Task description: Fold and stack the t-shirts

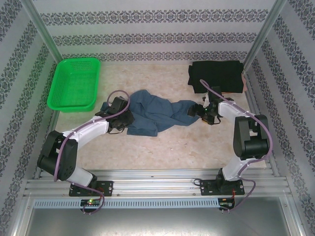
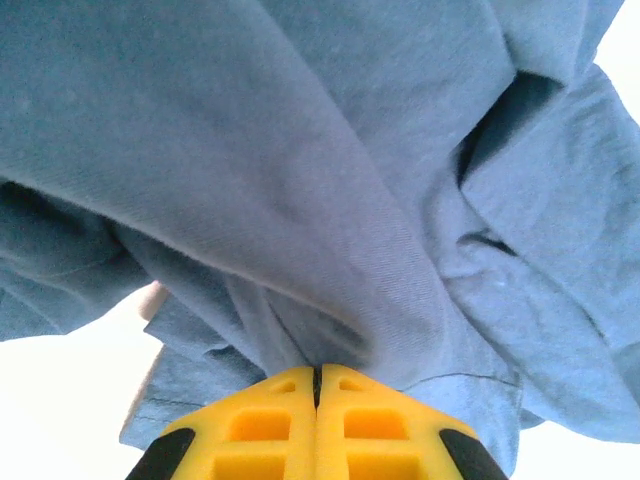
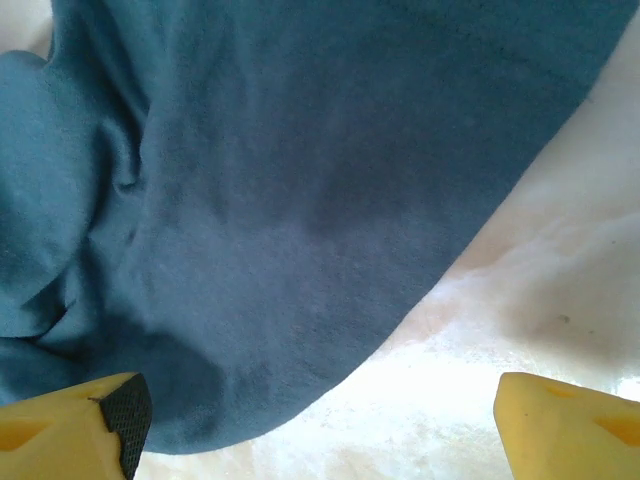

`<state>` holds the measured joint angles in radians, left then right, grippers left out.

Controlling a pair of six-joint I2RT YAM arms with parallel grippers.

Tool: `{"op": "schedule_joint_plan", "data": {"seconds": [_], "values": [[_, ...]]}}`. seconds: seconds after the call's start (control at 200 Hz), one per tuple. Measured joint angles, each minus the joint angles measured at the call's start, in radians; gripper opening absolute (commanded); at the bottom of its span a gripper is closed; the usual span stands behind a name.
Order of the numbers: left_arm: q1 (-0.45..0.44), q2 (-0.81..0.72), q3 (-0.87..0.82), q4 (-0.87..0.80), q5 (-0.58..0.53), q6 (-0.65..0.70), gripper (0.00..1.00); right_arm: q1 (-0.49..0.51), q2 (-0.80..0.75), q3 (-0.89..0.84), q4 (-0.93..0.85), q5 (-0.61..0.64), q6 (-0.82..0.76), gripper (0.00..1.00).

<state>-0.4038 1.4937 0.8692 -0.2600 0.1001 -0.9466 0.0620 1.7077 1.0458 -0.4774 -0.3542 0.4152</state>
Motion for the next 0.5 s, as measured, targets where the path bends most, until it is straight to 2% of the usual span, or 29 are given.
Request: {"op": "schedule_joint_plan", "data": {"seconds": [0.03,0.09,0.135,0.32,0.5], "values": [[0.0,-0.002,-0.01,0.001,0.001,-0.001,0.02,-0.002,0.0,0.002,-0.001,0.0,0.0,0.9],[0.0,-0.009,-0.034,0.003,0.013,-0.008,0.26,-0.003,0.0,0.002,-0.003,-0.001,-0.001,0.9],[0.0,-0.021,-0.062,0.008,0.032,-0.02,0.34,-0.006,0.0,0.002,-0.006,-0.002,-0.003,0.9],[0.0,-0.087,-0.201,0.019,0.08,-0.094,0.39,-0.019,-0.005,0.0,-0.012,-0.006,-0.004,0.9],[0.002,-0.048,-0.202,0.04,0.086,-0.109,0.41,-0.021,-0.015,-0.001,-0.012,-0.014,-0.004,0.9]]}}
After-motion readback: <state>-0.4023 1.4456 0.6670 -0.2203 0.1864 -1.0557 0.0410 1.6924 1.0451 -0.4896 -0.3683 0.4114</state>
